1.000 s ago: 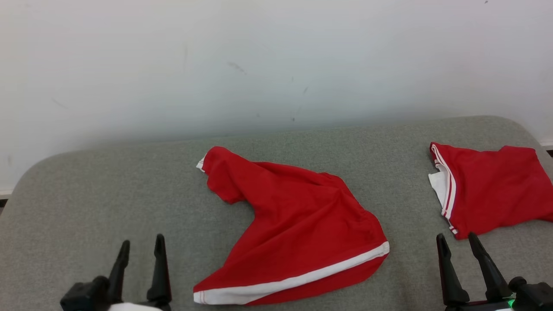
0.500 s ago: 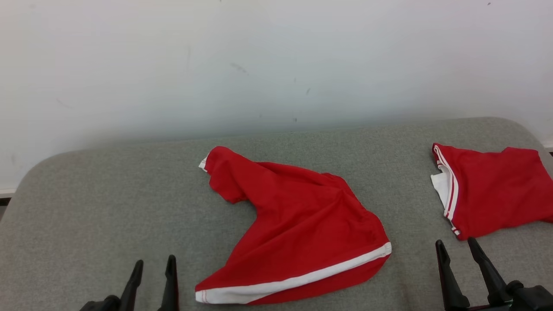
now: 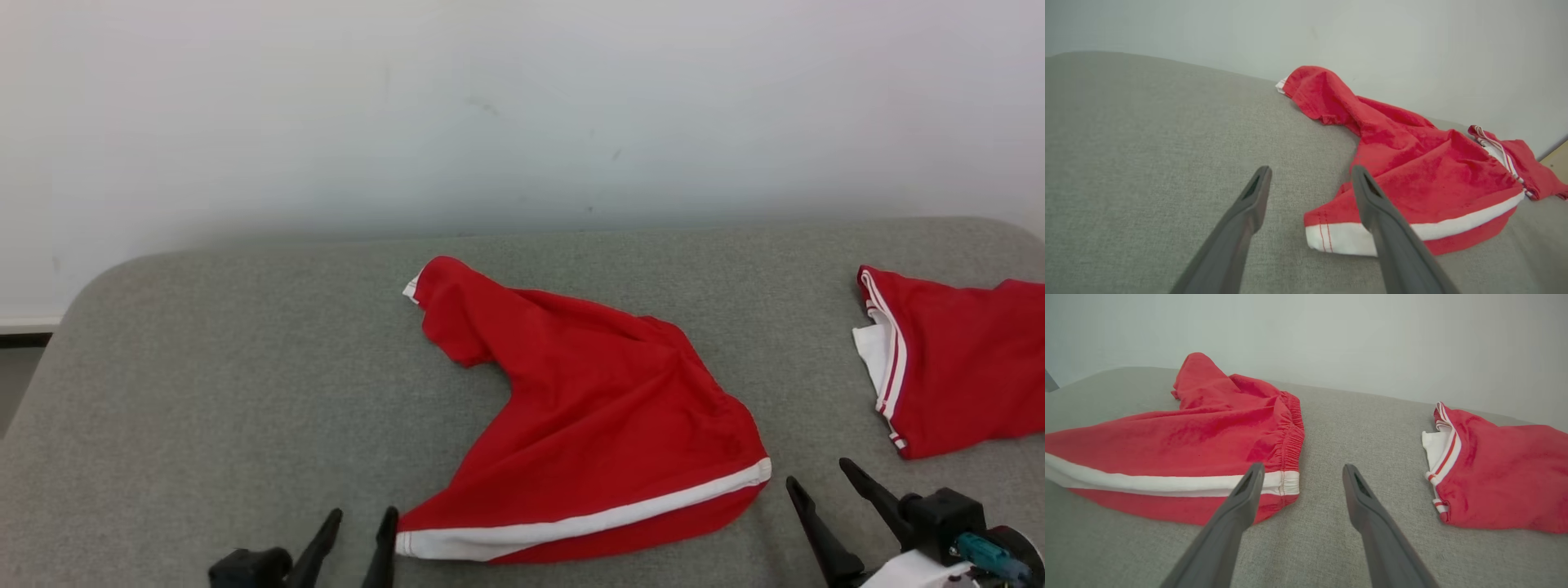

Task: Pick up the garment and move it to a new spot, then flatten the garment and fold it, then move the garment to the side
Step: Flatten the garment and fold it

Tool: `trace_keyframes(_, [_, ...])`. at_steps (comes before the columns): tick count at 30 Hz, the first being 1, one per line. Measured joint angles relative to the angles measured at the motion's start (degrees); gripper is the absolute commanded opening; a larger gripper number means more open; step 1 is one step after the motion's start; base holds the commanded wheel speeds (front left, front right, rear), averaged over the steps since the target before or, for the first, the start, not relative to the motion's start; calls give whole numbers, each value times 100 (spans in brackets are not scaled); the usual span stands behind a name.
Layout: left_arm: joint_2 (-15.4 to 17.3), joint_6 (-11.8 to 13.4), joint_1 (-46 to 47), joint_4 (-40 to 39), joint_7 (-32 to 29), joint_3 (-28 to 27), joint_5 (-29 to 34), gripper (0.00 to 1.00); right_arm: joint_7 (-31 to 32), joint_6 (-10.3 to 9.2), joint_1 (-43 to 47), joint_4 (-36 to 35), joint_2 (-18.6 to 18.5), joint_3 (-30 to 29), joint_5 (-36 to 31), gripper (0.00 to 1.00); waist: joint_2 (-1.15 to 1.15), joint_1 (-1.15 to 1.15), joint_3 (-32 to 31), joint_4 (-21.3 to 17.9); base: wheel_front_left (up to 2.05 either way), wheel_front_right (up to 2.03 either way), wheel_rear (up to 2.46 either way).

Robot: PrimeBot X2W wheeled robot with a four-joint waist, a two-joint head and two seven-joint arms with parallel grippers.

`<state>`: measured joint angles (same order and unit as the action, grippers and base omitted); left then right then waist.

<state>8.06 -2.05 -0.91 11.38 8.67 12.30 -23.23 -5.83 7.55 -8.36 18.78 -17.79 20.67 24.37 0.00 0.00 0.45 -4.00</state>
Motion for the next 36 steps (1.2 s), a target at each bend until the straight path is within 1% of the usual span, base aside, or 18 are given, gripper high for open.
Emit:
trace_keyframes(3, [67, -76, 80, 4, -413, 135, -7, 100, 96, 0, -308, 249, -130, 302, 225, 100, 0, 0, 106, 84, 0, 0, 0])
trace_keyframes(6, [147, -149, 219, 4, -688, 275, -9, 100, 255, 0, -589, 536, -256, 586, 464, 100, 0, 0, 225, 179, 0, 0, 0])
trace_keyframes(8, [146, -199, 331, 8, -813, 360, -12, 100, 309, 0, -743, 648, -349, 862, 656, 100, 0, 0, 291, 263, 0, 0, 0])
trace_keyframes(14, [120, -271, 466, 92, -1247, 560, -165, 100, 219, 0, -1146, 1047, -481, 1370, 1082, 100, 0, 0, 465, 445, 0, 0, 0])
trace_keyframes(19, [114, -315, 543, 140, -1422, 672, -222, 100, 137, 0, -1352, 1299, -560, 1774, 1461, 100, 0, 0, 536, 532, 0, 0, 0])
trace_keyframes(24, [123, -356, 655, 216, -1574, 797, -260, 100, 11, 0, -1523, 1473, -598, 2098, 1716, 100, 0, 0, 593, 574, 0, 0, 0])
trace_keyframes(29, [126, -396, 765, 328, -1599, 837, -324, 100, -131, 0, -1688, 1590, -622, 2376, 1880, 100, 0, 0, 640, 551, 0, 0, 0])
trace_keyframes(31, [122, -400, 829, 428, -1599, 845, -367, 100, -188, 0, -1757, 1630, -632, 2485, 1931, 96, 0, 0, 656, 532, 0, 0, 0])
trace_keyframes(33, [137, -430, 899, 547, -1568, 862, -368, 100, -240, 0, -1811, 1662, -632, 2583, 2000, 89, 0, 0, 669, 511, 0, 0, 0])
trace_keyframes(34, [143, -434, 938, 595, -1555, 869, -376, 100, -254, 0, -1844, 1678, -634, 2636, 2031, 89, 0, 0, 673, 499, 0, 0, 0])
trace_keyframes(35, [147, -445, 970, 648, -1525, 873, -412, 100, -286, 0, -1870, 1690, -637, 2689, 2058, 80, 0, 0, 673, 488, 0, 0, 0])
trace_keyframes(36, [146, -448, 988, 687, -1517, 887, -445, 100, -331, 0, -1888, 1690, -646, 2749, 2063, 50, 0, 0, 673, 477, 0, 0, 0])
